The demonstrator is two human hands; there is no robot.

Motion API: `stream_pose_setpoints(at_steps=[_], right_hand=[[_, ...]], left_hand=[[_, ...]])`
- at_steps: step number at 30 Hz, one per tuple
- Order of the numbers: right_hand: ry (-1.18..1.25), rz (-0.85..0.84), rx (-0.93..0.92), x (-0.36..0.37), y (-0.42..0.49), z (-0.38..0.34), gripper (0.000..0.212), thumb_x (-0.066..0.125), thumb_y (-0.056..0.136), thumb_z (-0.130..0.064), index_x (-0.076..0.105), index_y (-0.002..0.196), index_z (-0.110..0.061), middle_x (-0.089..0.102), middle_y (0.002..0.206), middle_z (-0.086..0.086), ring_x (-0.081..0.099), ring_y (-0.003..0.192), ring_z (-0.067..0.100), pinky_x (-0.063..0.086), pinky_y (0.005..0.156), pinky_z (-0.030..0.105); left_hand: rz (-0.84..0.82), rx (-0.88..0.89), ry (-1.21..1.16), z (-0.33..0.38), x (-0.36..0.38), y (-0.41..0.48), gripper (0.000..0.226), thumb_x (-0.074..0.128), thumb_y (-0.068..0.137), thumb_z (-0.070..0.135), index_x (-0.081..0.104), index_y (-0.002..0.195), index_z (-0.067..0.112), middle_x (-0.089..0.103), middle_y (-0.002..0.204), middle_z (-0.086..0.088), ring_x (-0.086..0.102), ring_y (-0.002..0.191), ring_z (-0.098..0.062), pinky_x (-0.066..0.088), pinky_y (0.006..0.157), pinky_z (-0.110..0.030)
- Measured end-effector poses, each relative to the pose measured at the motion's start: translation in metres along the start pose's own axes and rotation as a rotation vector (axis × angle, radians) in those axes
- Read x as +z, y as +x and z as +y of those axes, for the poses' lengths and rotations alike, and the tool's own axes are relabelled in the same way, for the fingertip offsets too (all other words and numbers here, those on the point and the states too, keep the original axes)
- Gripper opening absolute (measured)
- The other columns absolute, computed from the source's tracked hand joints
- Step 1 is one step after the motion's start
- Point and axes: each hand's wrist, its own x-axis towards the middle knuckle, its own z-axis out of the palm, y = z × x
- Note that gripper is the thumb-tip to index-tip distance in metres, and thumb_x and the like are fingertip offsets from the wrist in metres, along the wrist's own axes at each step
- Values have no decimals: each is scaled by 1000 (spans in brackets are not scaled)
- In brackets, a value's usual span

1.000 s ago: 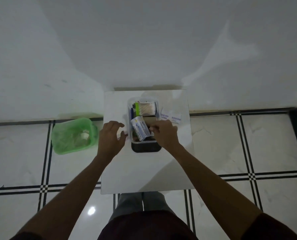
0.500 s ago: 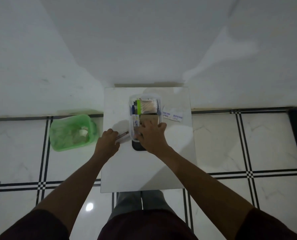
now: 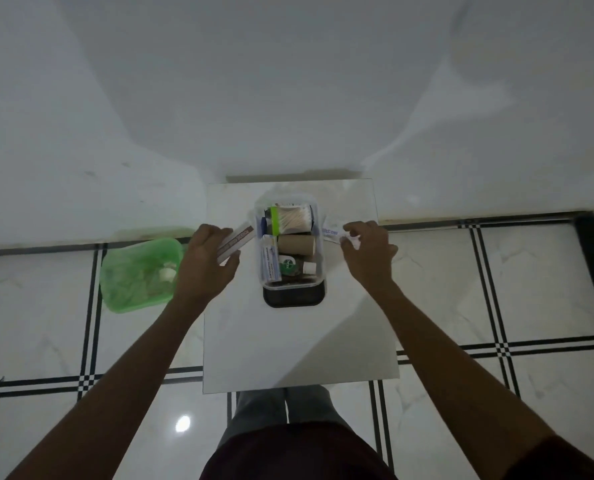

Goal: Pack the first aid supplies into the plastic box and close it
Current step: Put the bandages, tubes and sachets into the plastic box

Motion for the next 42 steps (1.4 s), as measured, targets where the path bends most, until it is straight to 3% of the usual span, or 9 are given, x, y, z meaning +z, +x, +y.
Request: stream_pose_setpoints(at_steps=[5,9,14,21,33,35,37,39,42], right_hand=[[-144,-92,36,-2,24,22,27,63,86,-20,61,113,-20,58,114,6,49,110,28,36,85,42],[-279,-129,-35,7,32,31,37,63,85,-21,55,121,-21,53,124,6,46,114,29,38,86,44],[-400,-246,-127,24,38,44,46,62,87,-24,46,130,-20,47,137,2,43,122,25,36,91,44],[-475,-235,-168,37,45,51,41,68,82,-27,51,118,-18,51,120,6,48,109,25,40,85,44],[-217,-303,116,37,63,45,75,85,66,-32,40,124,-16,43,127,7,37,123,31,39,93,49],[-236,-340,153,38,64,46,73,83,67,-35,42,125,-18,46,124,6,41,121,30,37,94,46],[-194,-349,98,37,66,49,43,77,74,-30,55,108,-15,55,109,8,52,112,32,41,89,42],[-1,-298,37,32,65,47,15,69,80,-18,61,84,-6,63,87,13,62,90,33,40,67,28],[203,-141,-21,8,58,29,11,66,84,-11,67,88,-1,68,86,13,57,72,19,33,52,19]], left_hand=[[17,200,4,29,-5,21,41,68,78,22,62,114,4,61,100,-17,58,87,-31,51,70,-37],[-216,290,102,43,27,12,46,63,76,34,59,119,17,62,114,-8,50,106,-23,43,89,-53],[-404,236,158,43,60,-3,45,70,78,29,60,122,24,64,121,-1,51,117,-27,30,99,-63],[-477,109,60,39,58,-2,45,55,82,50,57,125,37,63,123,12,42,123,-10,22,106,-61],[-546,389,394,26,60,-13,50,26,101,36,12,149,34,15,159,11,1,148,-19,12,100,-79],[-438,250,183,30,53,-17,49,25,101,37,17,149,31,17,159,8,-1,147,-14,7,109,-69],[-210,64,-31,33,47,-24,46,34,100,32,31,145,24,29,156,1,10,147,-16,15,114,-54],[-46,-194,-274,33,44,-30,40,45,98,27,44,137,19,43,147,-4,30,139,-18,29,112,-45],[-107,-471,-487,29,43,-33,37,56,93,25,54,129,15,62,126,-8,56,114,-14,49,94,-36]])
